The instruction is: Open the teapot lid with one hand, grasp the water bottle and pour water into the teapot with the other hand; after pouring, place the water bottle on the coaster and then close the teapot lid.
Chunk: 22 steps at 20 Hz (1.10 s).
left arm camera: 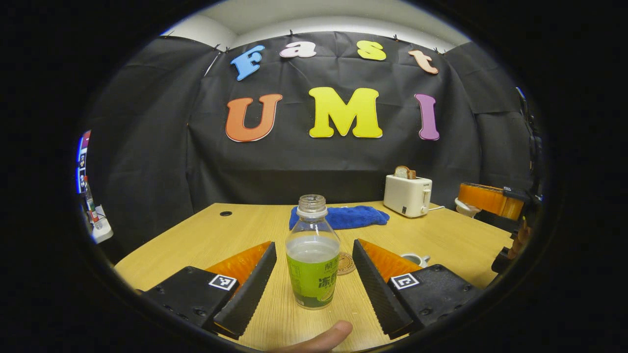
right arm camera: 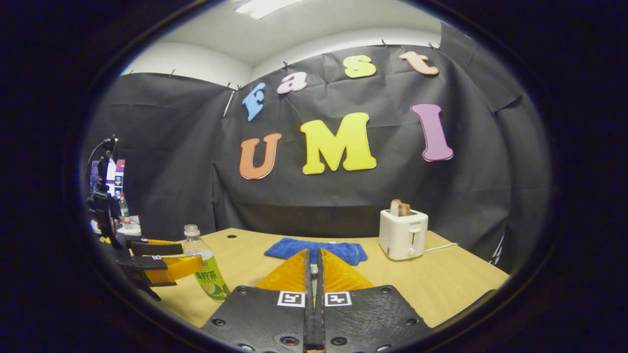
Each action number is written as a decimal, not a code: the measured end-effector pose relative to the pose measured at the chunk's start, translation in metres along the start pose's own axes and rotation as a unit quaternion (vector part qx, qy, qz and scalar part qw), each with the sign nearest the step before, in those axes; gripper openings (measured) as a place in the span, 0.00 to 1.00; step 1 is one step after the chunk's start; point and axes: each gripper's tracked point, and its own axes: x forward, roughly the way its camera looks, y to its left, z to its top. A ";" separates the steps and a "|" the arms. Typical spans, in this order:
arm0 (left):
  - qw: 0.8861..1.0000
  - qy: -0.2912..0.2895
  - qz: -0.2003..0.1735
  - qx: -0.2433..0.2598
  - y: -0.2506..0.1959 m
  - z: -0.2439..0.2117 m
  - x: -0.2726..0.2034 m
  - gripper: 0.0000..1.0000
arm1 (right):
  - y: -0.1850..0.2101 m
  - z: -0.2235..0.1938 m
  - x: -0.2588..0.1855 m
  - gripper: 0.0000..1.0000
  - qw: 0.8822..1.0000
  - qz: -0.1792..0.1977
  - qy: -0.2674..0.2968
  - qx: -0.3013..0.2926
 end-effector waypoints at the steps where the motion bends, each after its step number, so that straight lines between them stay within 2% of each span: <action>1: 1.000 -0.015 -0.001 -0.002 -0.001 0.001 0.003 0.98 | 0.000 -0.001 0.000 0.00 1.000 0.000 0.003 0.001; 5: 0.999 -0.041 -0.005 -0.013 -0.001 -0.011 0.020 0.98 | -0.005 -0.002 0.000 0.00 1.000 -0.005 0.005 0.002; 10: 0.999 -0.044 0.012 -0.007 0.006 -0.017 0.026 0.98 | -0.013 -0.003 0.002 0.00 1.000 -0.013 0.006 0.005; 12: 0.999 -0.048 -0.001 -0.009 0.001 -0.017 0.029 0.95 | -0.015 -0.004 0.002 0.00 1.000 -0.016 0.008 0.007; 13: 0.999 -0.044 -0.002 -0.010 0.003 -0.020 0.029 0.84 | -0.016 -0.004 0.001 0.00 1.000 -0.017 0.009 0.007; 14: 0.999 -0.050 -0.003 -0.009 0.002 -0.017 0.029 0.80 | -0.015 -0.005 0.002 0.00 1.000 -0.017 0.010 0.007; 19: 0.999 -0.033 0.021 0.001 0.012 -0.018 0.028 0.79 | -0.017 -0.003 0.000 0.00 1.000 -0.018 0.009 0.003; 22: 0.998 -0.030 0.041 0.029 0.018 -0.010 0.022 0.79 | -0.020 0.001 -0.003 0.00 1.000 -0.020 0.006 0.003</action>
